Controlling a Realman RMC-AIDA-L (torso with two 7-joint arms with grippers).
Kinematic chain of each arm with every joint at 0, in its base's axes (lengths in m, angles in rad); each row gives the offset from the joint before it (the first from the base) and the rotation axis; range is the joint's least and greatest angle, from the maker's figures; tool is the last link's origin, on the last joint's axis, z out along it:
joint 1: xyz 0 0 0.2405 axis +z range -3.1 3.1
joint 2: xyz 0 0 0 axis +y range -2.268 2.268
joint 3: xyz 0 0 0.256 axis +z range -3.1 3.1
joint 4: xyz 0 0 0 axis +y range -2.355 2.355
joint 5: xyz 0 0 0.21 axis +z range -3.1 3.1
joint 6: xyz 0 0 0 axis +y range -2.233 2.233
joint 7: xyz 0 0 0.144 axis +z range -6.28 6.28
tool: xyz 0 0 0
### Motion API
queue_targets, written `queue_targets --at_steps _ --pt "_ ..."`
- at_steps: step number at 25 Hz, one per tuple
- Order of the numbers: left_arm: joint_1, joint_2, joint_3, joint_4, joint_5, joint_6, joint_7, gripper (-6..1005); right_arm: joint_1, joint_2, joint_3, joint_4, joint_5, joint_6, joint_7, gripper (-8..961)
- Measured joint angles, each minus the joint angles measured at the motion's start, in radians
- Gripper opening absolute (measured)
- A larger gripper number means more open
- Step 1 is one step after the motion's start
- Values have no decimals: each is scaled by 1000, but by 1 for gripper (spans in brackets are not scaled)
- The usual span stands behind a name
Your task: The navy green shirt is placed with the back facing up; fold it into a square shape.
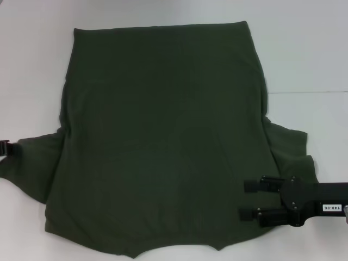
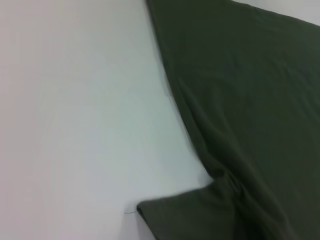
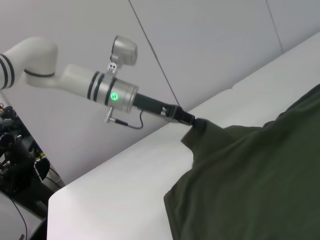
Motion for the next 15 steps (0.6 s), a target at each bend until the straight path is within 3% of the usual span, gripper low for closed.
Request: queue_targets --at_steps 10,15 --pt "-87 41 25 59 184 82 -47 33 0 -2 2 0 0 4 4 939" --pt "-115 61 49 94 210 104 -68 42 2 -3 2 0 0 4 4 939"
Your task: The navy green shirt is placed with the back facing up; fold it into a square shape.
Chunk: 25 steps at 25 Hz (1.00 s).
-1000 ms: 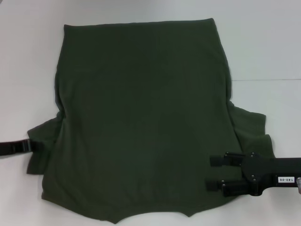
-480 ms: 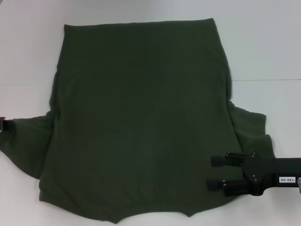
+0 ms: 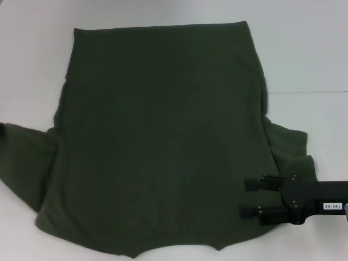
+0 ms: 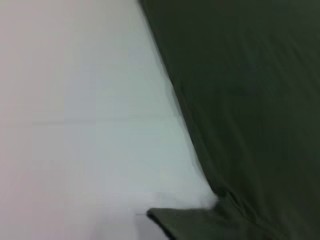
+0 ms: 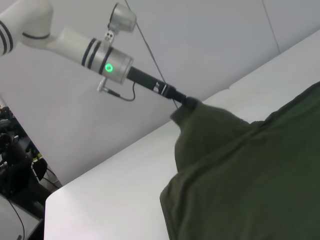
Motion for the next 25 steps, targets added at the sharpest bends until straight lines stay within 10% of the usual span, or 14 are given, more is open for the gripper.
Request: queue_targets --at_steps 10,17,25 --pt "-65 25 85 10 1 113 -103 72 5 0 0 0 0 0 1 939" --pt "-137 -13 331 1 -1 179 -354 93 8 0 0 -1 0 2 0 939" --pt "-248 -55 352 -124 -7 98 -407 117 11 0 0 -2 0 3 1 939"
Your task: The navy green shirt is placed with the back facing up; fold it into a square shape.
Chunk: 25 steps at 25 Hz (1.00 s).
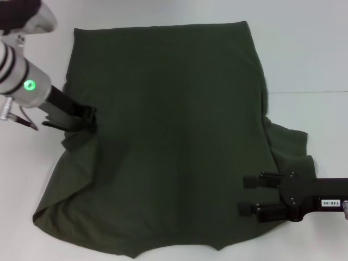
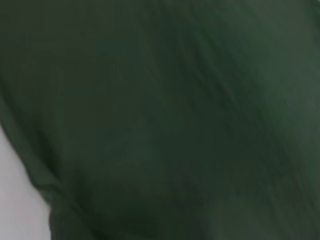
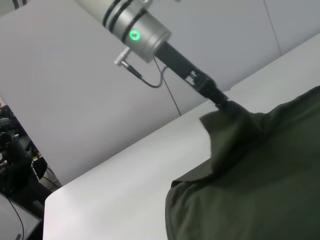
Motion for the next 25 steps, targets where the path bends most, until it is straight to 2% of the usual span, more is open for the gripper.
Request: queue_targets --at_steps 2,10,13,16,19,21,25 --pt "-9 -10 1 -31 0 -39 -11 123 -2 0 0 0 0 0 0 939" --pt "0 -102 -6 -68 -24 -219 -48 147 -7 0 2 0 0 2 2 939" --pt "-1 -124 -5 -57 -29 -241 -42 156 -6 0 2 0 0 2 5 939" --pt "21 -130 -10 -11 -59 -251 -40 266 -5 0 2 0 0 1 5 939" --pt "84 -120 -12 37 -164 -270 -34 376 -7 0 1 0 0 1 5 938" --pt "136 -102 -12 42 -291 -290 -4 589 -8 0 1 0 0 1 5 938" --pt "228 -84 -11 34 -547 -301 133 745 -11 0 2 0 1 7 4 938"
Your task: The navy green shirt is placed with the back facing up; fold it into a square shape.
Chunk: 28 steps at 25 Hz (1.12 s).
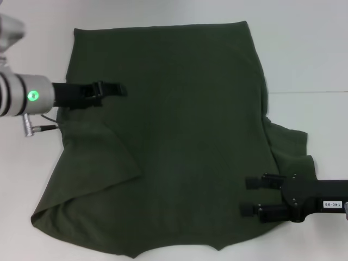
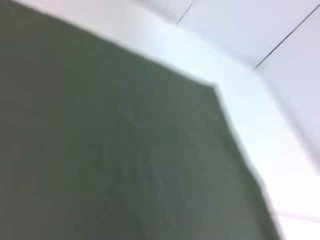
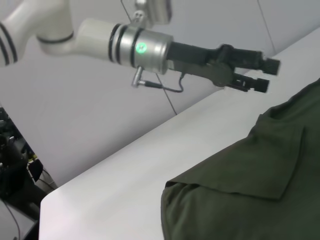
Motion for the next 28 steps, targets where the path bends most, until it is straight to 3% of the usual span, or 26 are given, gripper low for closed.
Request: queue_targets --at_steps 2,5,9,14,17,23,25,28 --pt "45 0 0 -11 -125 9 112 823 -1 -1 10 0 4 7 0 938" --pt "95 -8 -8 -41 -283 76 313 862 -1 -1 61 0 6 13 4 938" --pt "150 -18 -94 -128 -473 316 690 888 -1 -1 146 1 7 15 28 938" --pt "212 -22 -161 -178 -520 522 958 888 9 -19 198 2 7 39 155 938" --pt "260 -22 -180 -180 -503 609 1052 888 30 -56 202 2 5 57 327 938" --pt "321 -29 -266 -181 -445 730 1138 889 100 -157 162 -8 -107 50 702 938" --pt "330 -35 -269 -181 -434 739 1154 889 127 -178 158 -22 -174 44 790 937" --pt "335 -39 -268 -187 -420 737 1170 889 160 -192 158 -55 -268 46 868 936"
